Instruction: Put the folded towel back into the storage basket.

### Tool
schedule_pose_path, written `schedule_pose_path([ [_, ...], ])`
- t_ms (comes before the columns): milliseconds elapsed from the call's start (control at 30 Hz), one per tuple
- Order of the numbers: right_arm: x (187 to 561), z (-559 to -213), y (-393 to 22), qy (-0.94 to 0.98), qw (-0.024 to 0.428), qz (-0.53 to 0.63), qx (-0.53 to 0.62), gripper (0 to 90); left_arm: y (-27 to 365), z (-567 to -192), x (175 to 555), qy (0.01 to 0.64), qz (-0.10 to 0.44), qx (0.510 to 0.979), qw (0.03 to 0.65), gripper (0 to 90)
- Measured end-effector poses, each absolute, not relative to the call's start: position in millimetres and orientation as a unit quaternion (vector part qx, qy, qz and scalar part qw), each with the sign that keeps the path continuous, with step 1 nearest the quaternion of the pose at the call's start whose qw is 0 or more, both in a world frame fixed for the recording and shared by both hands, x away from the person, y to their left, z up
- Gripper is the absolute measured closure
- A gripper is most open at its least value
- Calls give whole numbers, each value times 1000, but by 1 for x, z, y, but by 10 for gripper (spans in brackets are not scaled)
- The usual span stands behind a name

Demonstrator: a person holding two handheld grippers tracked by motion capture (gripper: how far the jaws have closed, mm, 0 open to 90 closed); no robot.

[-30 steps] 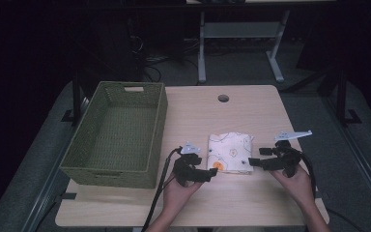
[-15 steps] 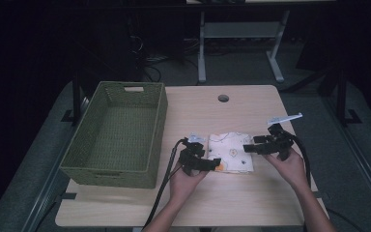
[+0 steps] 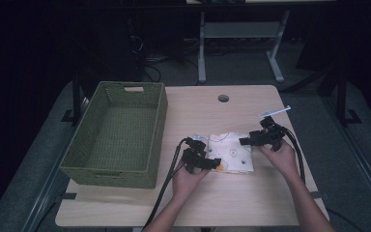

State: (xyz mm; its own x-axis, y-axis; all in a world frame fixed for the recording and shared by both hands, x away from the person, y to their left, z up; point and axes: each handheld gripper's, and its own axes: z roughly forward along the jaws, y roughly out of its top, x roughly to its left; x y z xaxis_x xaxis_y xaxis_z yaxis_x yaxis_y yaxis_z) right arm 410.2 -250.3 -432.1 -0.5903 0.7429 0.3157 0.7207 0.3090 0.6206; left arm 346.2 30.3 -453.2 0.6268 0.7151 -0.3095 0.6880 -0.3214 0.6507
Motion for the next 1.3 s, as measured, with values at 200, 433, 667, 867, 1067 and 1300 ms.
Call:
schedule_pose_path([
  [200, 416, -439, -249, 809, 27, 361, 464, 337, 31, -457, 349, 440, 6, 812, 382, 337],
  [433, 420, -450, -244, 814, 26, 342, 470, 354, 30, -461, 349, 437, 2, 817, 376, 347],
  [667, 423, -455, -242, 818, 37, 327, 472, 375, 30, -463, 351, 440, -10, 815, 378, 397],
  [867, 422, -458, -238, 830, 43, 300, 468, 388, 26, -462, 348, 431, 13, 824, 368, 427],
  [1067, 420, -458, -232, 836, 63, 289, 462, 423, 28, -462, 350, 432, 16, 825, 364, 499],
  [1300, 418, -457, -229, 839, 74, 279, 460, 484, 27, -461, 350, 436, 21, 824, 361, 483],
])
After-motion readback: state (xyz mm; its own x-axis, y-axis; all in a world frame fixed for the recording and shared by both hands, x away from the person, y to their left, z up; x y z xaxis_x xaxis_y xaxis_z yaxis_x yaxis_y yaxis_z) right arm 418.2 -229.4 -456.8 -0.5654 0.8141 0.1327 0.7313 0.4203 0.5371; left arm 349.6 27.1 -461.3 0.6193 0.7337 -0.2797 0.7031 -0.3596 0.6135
